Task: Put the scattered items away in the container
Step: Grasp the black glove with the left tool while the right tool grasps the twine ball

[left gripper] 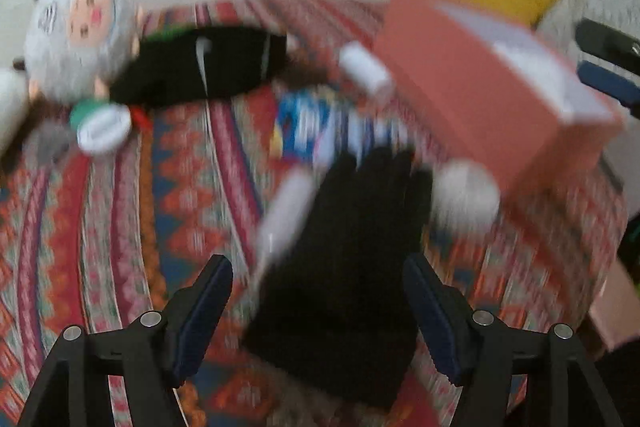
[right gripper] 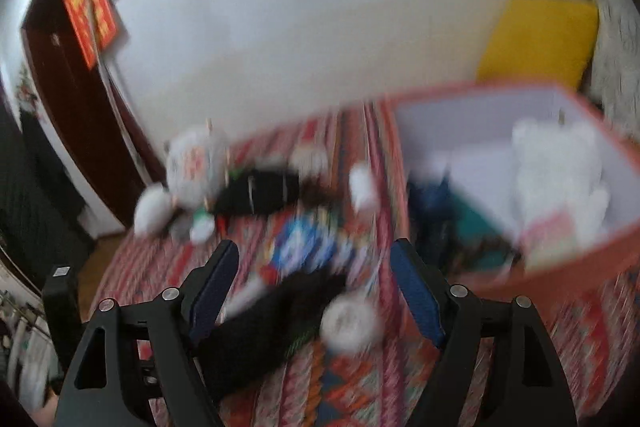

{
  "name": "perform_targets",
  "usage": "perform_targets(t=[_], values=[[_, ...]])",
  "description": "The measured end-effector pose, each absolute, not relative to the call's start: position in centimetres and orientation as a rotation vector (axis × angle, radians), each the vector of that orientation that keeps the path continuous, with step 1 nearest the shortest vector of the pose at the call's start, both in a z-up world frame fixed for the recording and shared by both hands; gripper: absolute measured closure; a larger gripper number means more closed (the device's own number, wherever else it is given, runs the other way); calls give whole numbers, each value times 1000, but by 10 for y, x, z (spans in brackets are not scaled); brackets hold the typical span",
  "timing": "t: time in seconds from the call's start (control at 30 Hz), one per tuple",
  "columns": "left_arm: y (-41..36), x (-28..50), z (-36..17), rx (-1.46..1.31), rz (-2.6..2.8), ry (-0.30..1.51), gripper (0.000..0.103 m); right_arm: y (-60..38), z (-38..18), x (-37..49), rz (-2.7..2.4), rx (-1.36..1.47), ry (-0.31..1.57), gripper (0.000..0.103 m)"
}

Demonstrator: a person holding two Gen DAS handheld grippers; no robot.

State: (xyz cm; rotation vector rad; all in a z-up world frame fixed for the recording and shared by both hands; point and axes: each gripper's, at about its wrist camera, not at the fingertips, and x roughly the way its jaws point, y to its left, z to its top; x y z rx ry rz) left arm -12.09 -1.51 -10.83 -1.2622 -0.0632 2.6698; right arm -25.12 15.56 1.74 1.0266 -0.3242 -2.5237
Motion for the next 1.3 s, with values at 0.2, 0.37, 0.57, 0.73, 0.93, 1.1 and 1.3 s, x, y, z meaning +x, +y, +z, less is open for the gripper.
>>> perform_targets(t=[0.2,0.37,0.57,0.73,0.93,1.1,1.3], values=[[16,-131,-118,-1189,2594,37,29,165,-48,-241,-2505,1241,-560,22],[48,-155,-125,-1163,2526,182,29,178,-78,-256,-2447,1281,-819,22],[57,-165,-142,-1200,2503,232,29,181,-109,-281,-2338,1375,-1052,20],[66,-152,-162,-1170,2516,441,76,185,-118,-291,-2356,1395,-1083,35],[21,-154,-121,-1159,2539,93,93,173,-90,-280,-2266,1252,-1057,36],[-29,-143,-64,-1034,2579,-197,93,152,-54,-265,-2224,1112,-957,36],[-77,-115,-19,-894,2673,-354,93,118,-22,-251,-2224,986,-796,36]])
